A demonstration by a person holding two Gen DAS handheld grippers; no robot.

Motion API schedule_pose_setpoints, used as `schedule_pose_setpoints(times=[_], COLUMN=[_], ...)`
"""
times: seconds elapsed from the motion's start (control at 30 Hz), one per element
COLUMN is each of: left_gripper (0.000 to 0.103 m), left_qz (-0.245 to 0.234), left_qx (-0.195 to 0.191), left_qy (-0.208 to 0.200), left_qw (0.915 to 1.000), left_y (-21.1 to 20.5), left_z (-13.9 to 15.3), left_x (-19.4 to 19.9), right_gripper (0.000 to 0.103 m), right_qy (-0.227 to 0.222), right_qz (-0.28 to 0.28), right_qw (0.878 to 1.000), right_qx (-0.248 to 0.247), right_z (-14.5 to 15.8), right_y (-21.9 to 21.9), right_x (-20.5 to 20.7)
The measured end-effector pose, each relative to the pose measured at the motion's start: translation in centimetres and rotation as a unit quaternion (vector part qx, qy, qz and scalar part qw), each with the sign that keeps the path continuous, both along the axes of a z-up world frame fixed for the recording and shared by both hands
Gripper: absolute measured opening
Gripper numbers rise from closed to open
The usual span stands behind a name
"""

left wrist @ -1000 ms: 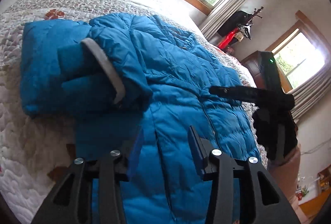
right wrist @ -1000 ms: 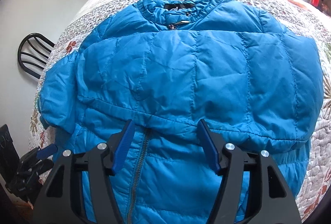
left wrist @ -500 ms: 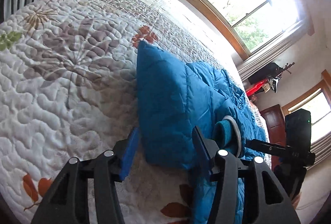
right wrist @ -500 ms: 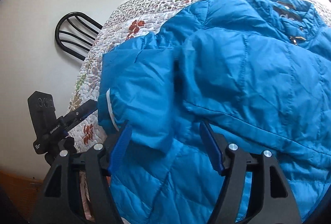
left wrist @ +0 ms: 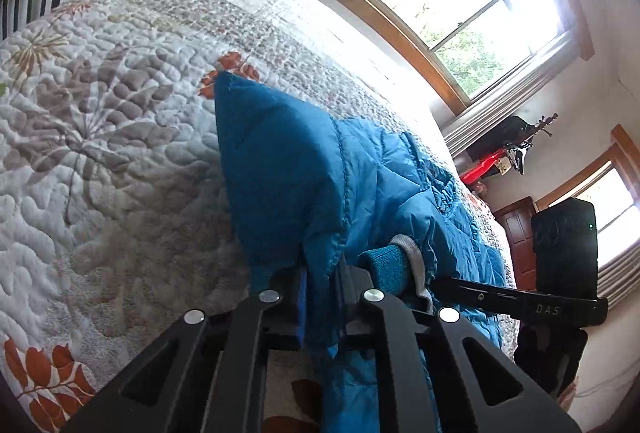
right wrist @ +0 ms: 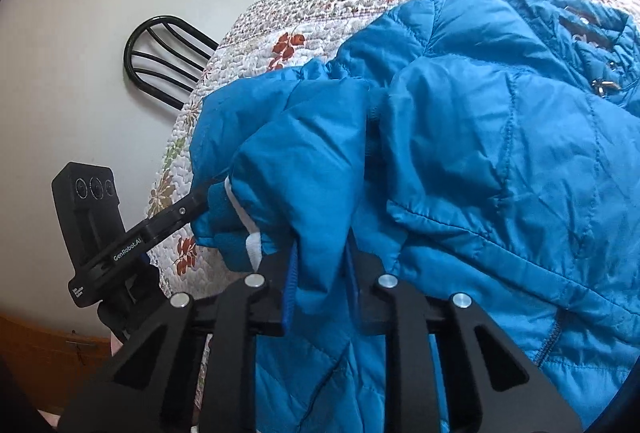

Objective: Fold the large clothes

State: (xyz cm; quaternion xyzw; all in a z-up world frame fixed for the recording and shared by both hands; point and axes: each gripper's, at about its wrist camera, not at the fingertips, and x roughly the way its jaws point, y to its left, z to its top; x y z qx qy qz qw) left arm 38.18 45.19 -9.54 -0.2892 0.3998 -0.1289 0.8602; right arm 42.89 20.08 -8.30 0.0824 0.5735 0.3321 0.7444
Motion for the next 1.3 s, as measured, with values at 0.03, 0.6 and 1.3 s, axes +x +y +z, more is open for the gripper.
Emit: schedule_pose_setpoints(times=[0.03,0.6,1.3], left_gripper=[0.009,0.009,0.041], left_qz=[-0.004,-0.086,-0.046], left_qx=[0.003,0.069,0.181], left_qy=[-0.009,-0.019,-0.022], left_qw=[0.9999,0.9937,0.9822], left_y=[-0.6,-16.3,-12.4], left_z=[0.7,2.9,4.6], left_x=[0.0,6.0,2.2], right_gripper=[0.019,0.019,0.061], right_qy=[-0.008,-0.041,-0.104], right_qz=[-0.003,-0.119,-0.118], right_qw=[1.0,0.992,0.979], right_qx=[0.003,-0.026,-0.127], right_z=[0.6,3.6,3.3], right_y=[-0.7,-16.0,-14.7], right_x=[-0.2,-0.6,-2.8])
